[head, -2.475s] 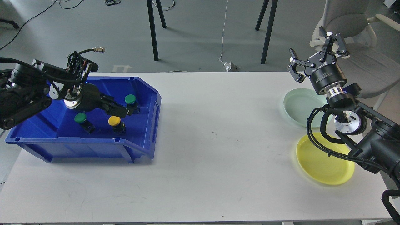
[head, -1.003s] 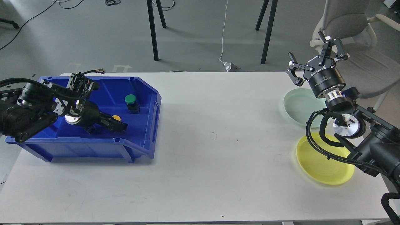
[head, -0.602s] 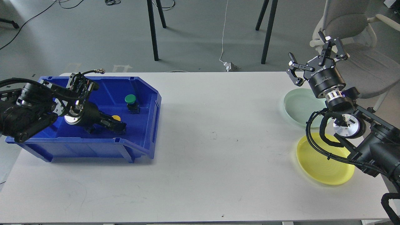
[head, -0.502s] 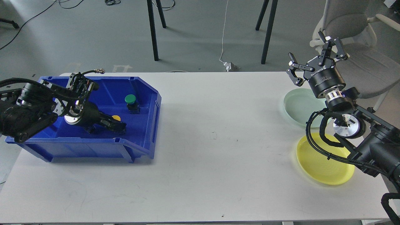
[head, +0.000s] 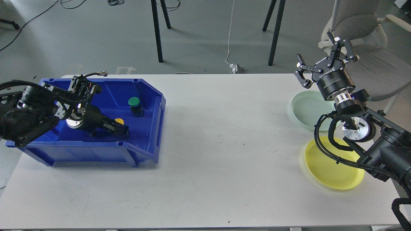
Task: Pass button and place on color plate
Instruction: 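Lift the yellow button and carry it toward the right gripper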
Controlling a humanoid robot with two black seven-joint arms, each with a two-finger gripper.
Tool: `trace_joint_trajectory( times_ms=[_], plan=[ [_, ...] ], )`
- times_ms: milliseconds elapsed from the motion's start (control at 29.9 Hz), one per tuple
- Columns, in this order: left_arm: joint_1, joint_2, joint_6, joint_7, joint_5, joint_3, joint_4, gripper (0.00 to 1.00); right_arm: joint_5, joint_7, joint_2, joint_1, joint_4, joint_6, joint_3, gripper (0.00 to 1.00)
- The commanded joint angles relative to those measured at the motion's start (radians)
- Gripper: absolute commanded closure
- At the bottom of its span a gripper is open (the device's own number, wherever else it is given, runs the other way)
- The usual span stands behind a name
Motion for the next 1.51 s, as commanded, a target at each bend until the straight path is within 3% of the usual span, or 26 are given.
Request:
trace_joint_trajectory(
  times_ms=[0, 234, 569, 769, 1070, 1271, 1472],
  plan=[
    [0.0, 0.0, 0.0, 0.0, 0.0, 0.0, -0.002, 0.64, 0.001, 0.0, 0.0, -0.005, 0.0, 0.0, 0.001, 0.0],
    [-0.004, 0.0, 0.0, 0.0, 0.0, -0.001, 0.0, 0.7, 0.0, 0.0, 0.0, -0.005, 0.001, 0.0, 0.0, 0.0],
    [-0.056, 0.036, 0.0, 0.0, -0.017, -0.027, -0.043, 0.71, 0.001, 0.0, 0.0, -0.006, 0.001, 0.0, 0.006, 0.0],
    [-0.067, 0.197, 0.0, 0.0, -0.066, -0.186, -0.238, 0.7, 0.001, 0.0, 0.0, -0.006, 0.0, 0.0, 0.021, 0.0],
    [-0.061, 0.273, 0.0, 0.0, -0.236, -0.42, -0.313, 0.7, 0.001, 0.0, -0.004, -0.006, 0.0, 0.0, 0.021, 0.0],
    [-0.034, 0.257, 0.0, 0.0, -0.65, -0.532, -0.416, 0.7, -0.015, 0.0, -0.015, 0.004, -0.012, 0.0, 0.0, 0.0],
    [-0.003, 0.022, 0.0, 0.0, -0.851, -0.592, -0.413, 0.69, -0.097, 0.0, -0.03, 0.026, -0.012, 0.0, -0.008, 0.0]
  ],
)
